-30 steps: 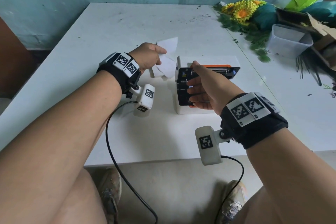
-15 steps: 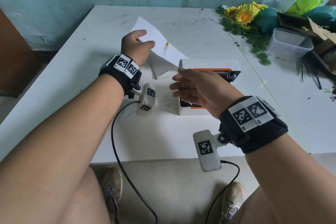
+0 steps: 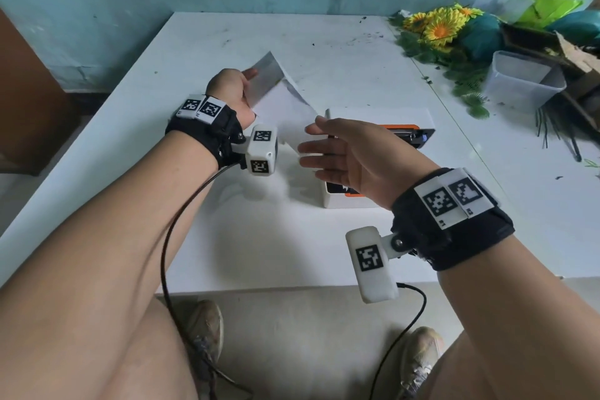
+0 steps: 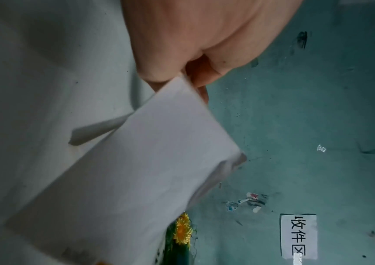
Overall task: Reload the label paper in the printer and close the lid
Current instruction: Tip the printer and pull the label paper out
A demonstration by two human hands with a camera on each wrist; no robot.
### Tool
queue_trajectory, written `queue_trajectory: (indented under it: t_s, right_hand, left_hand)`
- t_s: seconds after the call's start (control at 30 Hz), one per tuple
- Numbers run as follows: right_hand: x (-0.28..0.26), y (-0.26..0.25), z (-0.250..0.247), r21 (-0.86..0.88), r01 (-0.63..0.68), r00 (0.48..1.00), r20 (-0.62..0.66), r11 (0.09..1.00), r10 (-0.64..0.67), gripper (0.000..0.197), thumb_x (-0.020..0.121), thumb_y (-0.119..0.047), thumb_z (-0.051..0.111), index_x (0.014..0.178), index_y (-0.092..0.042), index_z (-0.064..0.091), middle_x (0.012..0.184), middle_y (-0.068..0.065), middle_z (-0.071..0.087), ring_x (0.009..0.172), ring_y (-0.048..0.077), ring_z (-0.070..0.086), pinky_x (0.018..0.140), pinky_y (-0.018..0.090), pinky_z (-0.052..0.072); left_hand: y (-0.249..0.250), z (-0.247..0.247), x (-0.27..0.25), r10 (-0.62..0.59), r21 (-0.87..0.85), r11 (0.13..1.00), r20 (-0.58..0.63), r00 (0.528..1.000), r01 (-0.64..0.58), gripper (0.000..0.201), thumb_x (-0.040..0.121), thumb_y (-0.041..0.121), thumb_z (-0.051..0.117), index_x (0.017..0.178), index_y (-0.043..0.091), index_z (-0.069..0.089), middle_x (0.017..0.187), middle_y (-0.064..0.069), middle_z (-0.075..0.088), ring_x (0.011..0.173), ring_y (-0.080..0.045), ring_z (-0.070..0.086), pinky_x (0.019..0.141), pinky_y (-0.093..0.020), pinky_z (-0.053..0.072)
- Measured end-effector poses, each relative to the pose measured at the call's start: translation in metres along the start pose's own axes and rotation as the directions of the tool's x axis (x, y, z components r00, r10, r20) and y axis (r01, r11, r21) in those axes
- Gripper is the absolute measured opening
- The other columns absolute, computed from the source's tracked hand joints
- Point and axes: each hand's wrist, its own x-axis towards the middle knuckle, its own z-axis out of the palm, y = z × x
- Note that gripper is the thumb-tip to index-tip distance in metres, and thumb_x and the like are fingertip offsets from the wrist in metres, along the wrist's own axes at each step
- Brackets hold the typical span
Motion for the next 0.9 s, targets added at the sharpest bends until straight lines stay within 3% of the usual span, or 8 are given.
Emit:
queue_trajectory:
  t_s: [0.17, 0.23, 0.33, 0.4, 0.53, 0.7, 0.8, 0.9]
  right_hand:
    - [-0.003, -0.007, 0.003, 0.1, 0.085, 0.996, 0.01, 0.991, -0.086, 0.021, 0.107, -0.029, 0.065, 0.12, -0.012, 0.069, 0.095, 0.007, 0.059, 0.058, 0.014, 0.05, 0.047, 0.022, 0.031]
    - [-0.004, -0.011, 0.004, 0.06, 0.203, 0.979, -0.032, 0.977, -0.201, 0.028, 0.108, -0.024, 0.065, 0.131, -0.009, 0.068, 0.099, 0.006, 0.055, 0.063, 0.014, 0.05, 0.052, 0.023, 0.034]
    - [-0.006, -0.016, 0.007, -0.234, 0.348, 0.93, -0.034, 0.908, -0.365, 0.037, 0.107, -0.026, 0.068, 0.144, -0.02, 0.065, 0.114, 0.001, 0.055, 0.069, 0.007, 0.058, 0.063, 0.022, 0.044]
    - [-0.004, -0.019, 0.009, -0.346, 0.385, 0.91, -0.011, 0.856, -0.414, 0.043, 0.106, -0.029, 0.07, 0.147, -0.024, 0.063, 0.136, 0.0, 0.05, 0.07, 0.001, 0.064, 0.07, 0.023, 0.049]
    - [0.005, -0.023, 0.013, -0.441, 0.343, 0.927, 0.017, 0.829, -0.374, 0.046, 0.106, -0.032, 0.069, 0.15, -0.02, 0.063, 0.143, -0.009, 0.04, 0.056, -0.004, 0.062, 0.071, 0.024, 0.048]
    - [0.011, -0.023, 0.02, -0.406, 0.303, 0.952, 0.088, 0.862, -0.293, 0.04, 0.108, -0.027, 0.066, 0.147, -0.017, 0.062, 0.126, -0.004, 0.049, 0.089, 0.009, 0.066, 0.076, 0.023, 0.052]
    - [0.016, -0.02, 0.025, -0.381, 0.33, 0.944, 0.134, 0.864, -0.302, 0.01, 0.109, -0.024, 0.065, 0.115, -0.031, 0.068, 0.14, 0.006, 0.06, 0.096, 0.01, 0.065, 0.077, 0.021, 0.053]
    - [0.021, -0.019, 0.026, -0.362, 0.315, 0.949, 0.093, 0.878, -0.302, 0.013, 0.107, -0.029, 0.067, 0.12, -0.031, 0.07, 0.149, 0.004, 0.056, 0.097, 0.006, 0.066, 0.081, 0.021, 0.052]
  left_hand:
    - [0.001, 0.0, -0.007, -0.1, 0.099, 0.99, 0.04, 0.994, 0.095, 0.025, 0.103, -0.002, 0.042, 0.087, 0.001, 0.062, 0.077, -0.016, 0.066, 0.06, -0.028, 0.068, 0.062, -0.035, 0.062]
    - [0.005, 0.0, -0.009, -0.125, 0.173, 0.979, 0.094, 0.988, 0.107, 0.023, 0.103, 0.008, 0.054, 0.082, 0.002, 0.058, 0.072, -0.014, 0.061, 0.049, -0.025, 0.066, 0.059, -0.031, 0.06]
    - [0.011, -0.003, -0.016, -0.19, 0.333, 0.935, 0.184, 0.964, 0.121, 0.031, 0.099, 0.024, 0.067, 0.116, -0.002, 0.063, 0.098, -0.018, 0.064, 0.068, -0.031, 0.069, 0.054, -0.039, 0.064]
    - [0.012, -0.003, -0.021, -0.19, 0.328, 0.938, 0.206, 0.96, 0.116, 0.031, 0.097, 0.021, 0.07, 0.115, -0.002, 0.062, 0.102, -0.018, 0.062, 0.074, -0.032, 0.067, 0.055, -0.042, 0.064]
    - [0.017, -0.001, -0.027, -0.174, 0.288, 0.952, 0.222, 0.959, 0.106, 0.021, 0.096, 0.012, 0.071, 0.11, 0.0, 0.062, 0.095, -0.015, 0.059, 0.065, -0.03, 0.067, 0.062, -0.042, 0.064]
    - [0.021, 0.001, -0.028, -0.157, 0.288, 0.954, 0.226, 0.961, 0.088, 0.018, 0.096, 0.012, 0.07, 0.105, 0.001, 0.06, 0.092, -0.016, 0.061, 0.06, -0.03, 0.071, 0.068, -0.044, 0.065]
    - [0.022, -0.001, -0.031, -0.187, 0.324, 0.941, 0.245, 0.951, 0.101, 0.02, 0.096, 0.016, 0.067, 0.111, 0.003, 0.065, 0.103, -0.018, 0.063, 0.082, -0.033, 0.068, 0.094, -0.047, 0.056]
    - [0.024, -0.007, -0.031, -0.165, 0.296, 0.951, 0.22, 0.961, 0.095, 0.025, 0.097, 0.02, 0.065, 0.11, -0.002, 0.07, 0.097, -0.019, 0.072, 0.077, -0.034, 0.072, 0.088, -0.047, 0.06]
